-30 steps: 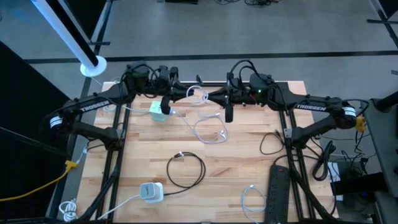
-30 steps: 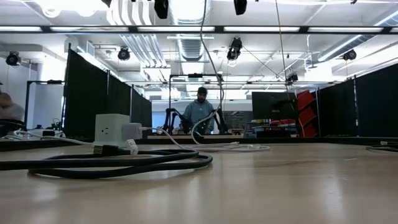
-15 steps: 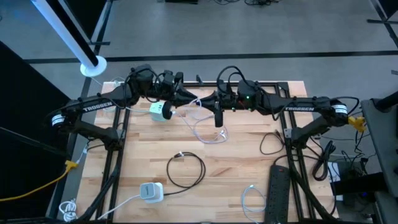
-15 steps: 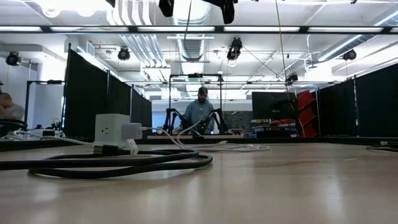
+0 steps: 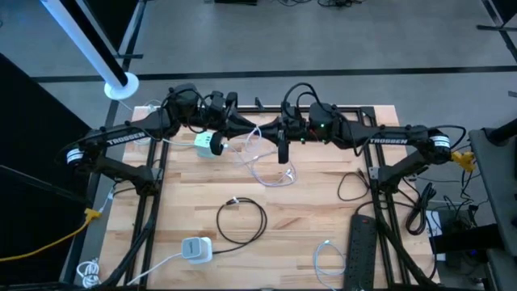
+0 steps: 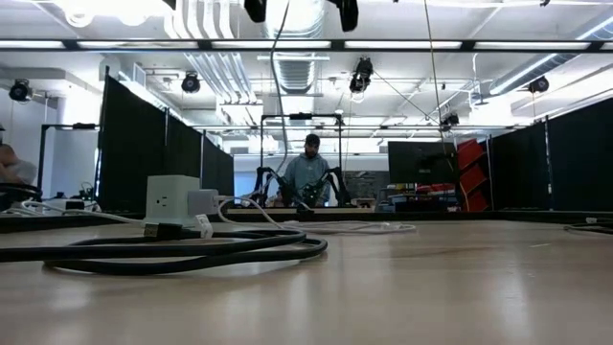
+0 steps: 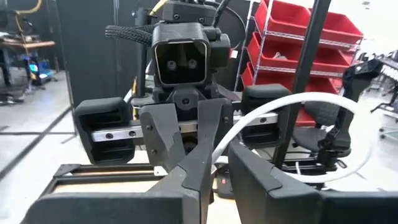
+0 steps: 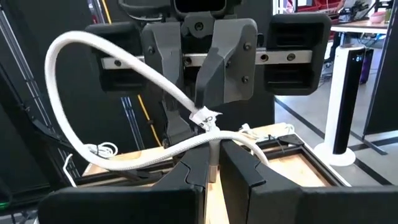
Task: Insert USB
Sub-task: Insert the white USB cable into the black outlet extension
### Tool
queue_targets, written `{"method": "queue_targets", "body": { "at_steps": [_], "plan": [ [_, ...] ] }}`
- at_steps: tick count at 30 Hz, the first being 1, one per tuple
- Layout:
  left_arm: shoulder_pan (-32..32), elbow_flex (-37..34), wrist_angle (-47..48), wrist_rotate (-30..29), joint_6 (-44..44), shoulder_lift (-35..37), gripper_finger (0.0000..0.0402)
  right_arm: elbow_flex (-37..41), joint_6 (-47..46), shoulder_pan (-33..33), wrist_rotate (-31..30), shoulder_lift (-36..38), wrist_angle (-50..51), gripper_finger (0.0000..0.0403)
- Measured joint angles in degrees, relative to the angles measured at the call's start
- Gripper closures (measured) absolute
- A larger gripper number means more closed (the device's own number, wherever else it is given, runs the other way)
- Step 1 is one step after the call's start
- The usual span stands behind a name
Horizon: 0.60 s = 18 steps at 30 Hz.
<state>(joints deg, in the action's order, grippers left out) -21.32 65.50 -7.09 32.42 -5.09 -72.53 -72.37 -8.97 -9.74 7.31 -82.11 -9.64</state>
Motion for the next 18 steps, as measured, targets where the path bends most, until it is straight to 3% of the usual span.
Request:
{"method": "queue_targets", "body": {
  "at_steps": [12,18],
  "plan": [
    [0.0,-0.1,0.7,-3.6,2.6,-0.1,0.0332,-1.3,-0.9,0.3,-0.3,0.1,1.6,0.0392],
    [0.0,-0.1,0.5,-4.6,2.6,-0.1,0.0374,-1.3,-1.1,0.3,-0.4,0.1,1.9,0.0392]
  ]
}}
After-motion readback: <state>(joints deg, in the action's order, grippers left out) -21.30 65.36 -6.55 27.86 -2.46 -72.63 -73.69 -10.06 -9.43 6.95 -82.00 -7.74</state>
